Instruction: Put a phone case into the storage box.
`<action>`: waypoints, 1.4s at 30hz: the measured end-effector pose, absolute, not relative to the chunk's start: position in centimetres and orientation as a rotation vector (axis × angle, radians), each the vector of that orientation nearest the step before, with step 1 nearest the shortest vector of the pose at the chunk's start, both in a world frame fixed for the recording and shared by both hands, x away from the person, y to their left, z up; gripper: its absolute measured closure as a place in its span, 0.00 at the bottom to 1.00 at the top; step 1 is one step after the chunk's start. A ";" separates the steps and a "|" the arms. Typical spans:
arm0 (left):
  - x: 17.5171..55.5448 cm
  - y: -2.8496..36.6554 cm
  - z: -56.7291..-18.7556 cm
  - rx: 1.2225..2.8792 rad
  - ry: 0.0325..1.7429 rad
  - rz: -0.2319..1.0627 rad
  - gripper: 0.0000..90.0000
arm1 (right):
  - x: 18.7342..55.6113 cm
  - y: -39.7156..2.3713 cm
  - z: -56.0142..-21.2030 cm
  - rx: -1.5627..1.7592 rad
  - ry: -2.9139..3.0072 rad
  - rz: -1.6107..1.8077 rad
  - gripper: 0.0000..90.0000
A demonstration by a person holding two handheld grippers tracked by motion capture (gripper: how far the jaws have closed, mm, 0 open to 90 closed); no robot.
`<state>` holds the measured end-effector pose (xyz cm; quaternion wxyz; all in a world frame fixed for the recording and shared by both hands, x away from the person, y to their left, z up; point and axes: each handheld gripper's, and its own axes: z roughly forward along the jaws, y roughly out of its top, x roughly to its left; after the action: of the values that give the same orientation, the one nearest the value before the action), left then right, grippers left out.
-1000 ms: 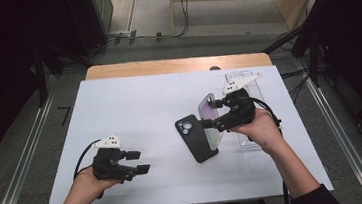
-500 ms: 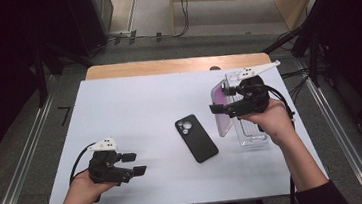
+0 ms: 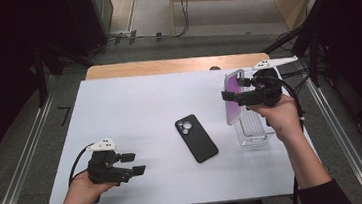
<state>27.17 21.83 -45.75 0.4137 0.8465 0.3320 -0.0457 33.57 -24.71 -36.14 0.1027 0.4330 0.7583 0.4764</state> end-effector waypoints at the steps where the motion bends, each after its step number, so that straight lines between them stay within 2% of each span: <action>1: 27.2 21.9 -45.7 2.125 0.845 -0.110 0.34 | 33.6 -24.9 -36.2 1.306 2.217 1.407 0.16; 17: 27.3 22.3 -45.5 2.093 0.883 -0.080 0.34 | 34.8 -27.4 -37.5 1.520 1.921 1.274 0.16; 42: 27.4 22.5 -45.5 2.069 0.906 -0.087 0.34 | 41.5 -26.9 -39.4 1.621 1.757 1.050 0.16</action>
<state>27.43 22.52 -45.50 0.4264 0.8280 0.3626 -0.0349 41.53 -26.94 -39.43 0.2621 0.5990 0.6495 0.3881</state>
